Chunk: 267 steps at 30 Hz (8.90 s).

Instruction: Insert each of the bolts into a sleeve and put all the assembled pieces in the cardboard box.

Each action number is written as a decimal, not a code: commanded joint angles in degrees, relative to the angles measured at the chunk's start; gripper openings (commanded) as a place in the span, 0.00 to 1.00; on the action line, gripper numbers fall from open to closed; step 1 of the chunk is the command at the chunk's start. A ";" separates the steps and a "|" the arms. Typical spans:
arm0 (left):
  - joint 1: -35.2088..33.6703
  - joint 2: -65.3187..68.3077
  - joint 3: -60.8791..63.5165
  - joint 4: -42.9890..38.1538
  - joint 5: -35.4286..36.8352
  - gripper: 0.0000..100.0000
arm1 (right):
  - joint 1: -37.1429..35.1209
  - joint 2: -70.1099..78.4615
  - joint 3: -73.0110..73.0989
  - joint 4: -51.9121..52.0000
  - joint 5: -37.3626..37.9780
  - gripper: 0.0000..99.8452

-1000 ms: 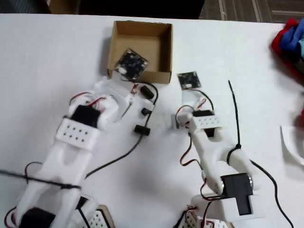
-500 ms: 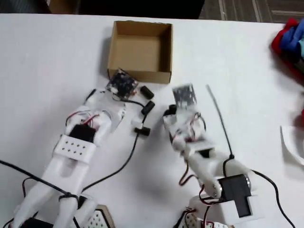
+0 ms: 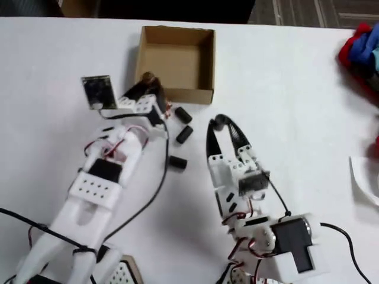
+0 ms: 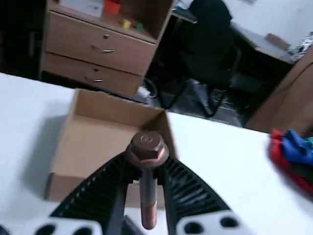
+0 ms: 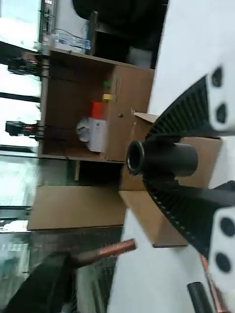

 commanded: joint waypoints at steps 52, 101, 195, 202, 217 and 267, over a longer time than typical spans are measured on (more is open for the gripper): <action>21.36 16.70 -26.42 8.44 -19.87 0.03 | 3.12 -1.89 -7.65 14.46 -5.98 0.02; 19.25 31.21 -28.18 15.47 -19.69 0.03 | 4.00 -2.07 -10.81 15.25 -0.88 0.02; -25.05 39.12 -23.34 33.76 -27.60 0.14 | 1.54 80.84 -184.97 148.35 1.76 0.02; -25.05 39.12 -23.34 33.76 -27.60 0.14 | 2.24 82.51 -184.97 146.68 1.67 0.02; -25.05 39.12 -23.34 33.76 -27.60 0.14 | 2.86 82.42 -185.05 146.77 1.67 0.02; -25.14 39.21 -23.34 33.76 -27.69 0.14 | 3.38 79.60 -189.54 154.95 2.11 0.14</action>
